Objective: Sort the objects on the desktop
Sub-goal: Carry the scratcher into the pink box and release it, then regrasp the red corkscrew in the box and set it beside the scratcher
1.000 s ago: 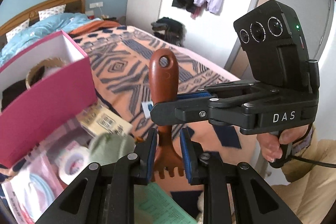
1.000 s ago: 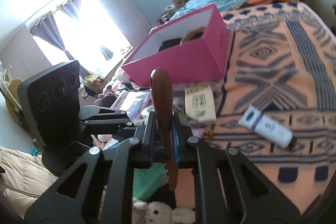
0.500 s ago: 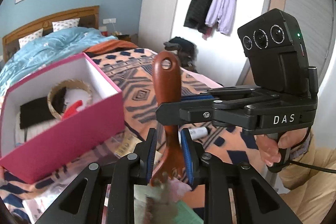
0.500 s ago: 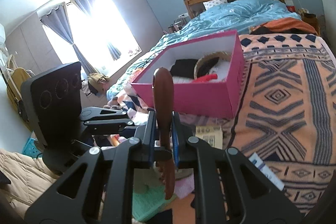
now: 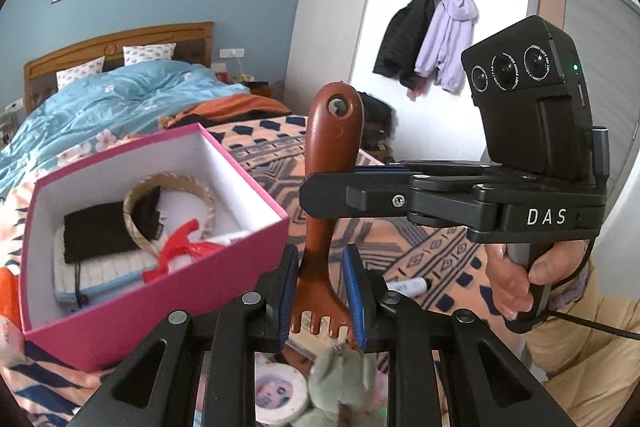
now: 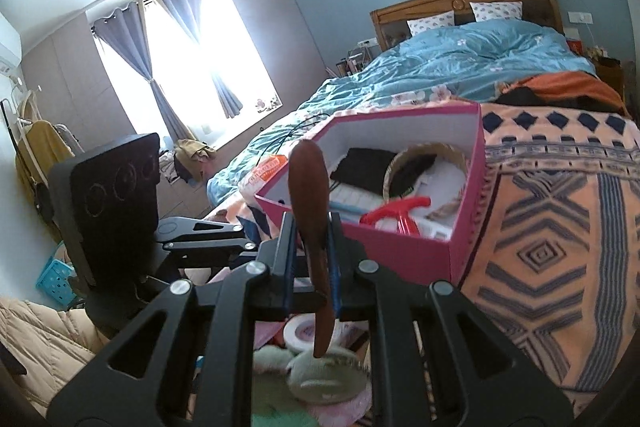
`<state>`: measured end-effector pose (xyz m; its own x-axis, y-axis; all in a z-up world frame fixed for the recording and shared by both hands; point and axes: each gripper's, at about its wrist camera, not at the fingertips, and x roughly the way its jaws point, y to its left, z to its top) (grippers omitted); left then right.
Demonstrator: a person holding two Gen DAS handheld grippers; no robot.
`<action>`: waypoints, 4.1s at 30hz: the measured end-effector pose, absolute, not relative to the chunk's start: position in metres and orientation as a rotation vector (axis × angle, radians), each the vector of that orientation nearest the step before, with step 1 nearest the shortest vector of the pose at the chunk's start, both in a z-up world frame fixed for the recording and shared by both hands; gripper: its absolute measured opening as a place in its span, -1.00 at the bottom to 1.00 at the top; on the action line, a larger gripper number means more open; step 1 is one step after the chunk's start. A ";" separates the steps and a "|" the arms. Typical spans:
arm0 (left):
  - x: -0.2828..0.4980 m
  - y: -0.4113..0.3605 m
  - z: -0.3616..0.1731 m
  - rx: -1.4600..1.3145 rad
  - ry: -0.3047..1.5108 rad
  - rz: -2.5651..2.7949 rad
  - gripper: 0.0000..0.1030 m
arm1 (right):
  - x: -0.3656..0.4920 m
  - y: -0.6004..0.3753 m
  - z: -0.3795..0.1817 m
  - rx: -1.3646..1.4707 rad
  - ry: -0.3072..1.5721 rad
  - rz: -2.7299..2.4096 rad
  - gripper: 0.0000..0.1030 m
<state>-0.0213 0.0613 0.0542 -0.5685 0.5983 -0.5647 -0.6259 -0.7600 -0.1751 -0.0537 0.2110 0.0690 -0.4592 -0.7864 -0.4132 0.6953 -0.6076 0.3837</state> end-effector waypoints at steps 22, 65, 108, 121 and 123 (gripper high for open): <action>-0.105 0.046 0.072 -0.864 0.031 2.379 -0.57 | -0.143 0.182 0.081 0.743 -0.178 -2.131 -0.69; -0.203 0.039 0.018 -1.148 -0.070 2.417 -0.57 | -0.263 0.145 0.026 1.054 0.059 -2.310 -0.58; -0.165 -0.006 -0.002 -1.204 -0.022 2.493 -0.55 | -0.206 0.078 -0.023 1.370 0.644 -2.003 -0.39; -0.167 -0.009 -0.007 -1.208 -0.030 2.461 -0.55 | -0.212 0.074 -0.036 1.405 0.673 -1.988 -0.59; -0.166 -0.010 -0.005 -1.196 -0.034 2.463 -0.55 | -0.207 0.079 -0.029 1.366 0.643 -2.009 -0.61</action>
<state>-0.1661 -0.0104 -0.0048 -0.5537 0.3634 -0.7492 -0.3423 -0.9196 -0.1930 -0.2073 0.0786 -0.0293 -0.2743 -0.2190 -0.9364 0.7219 -0.6902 -0.0500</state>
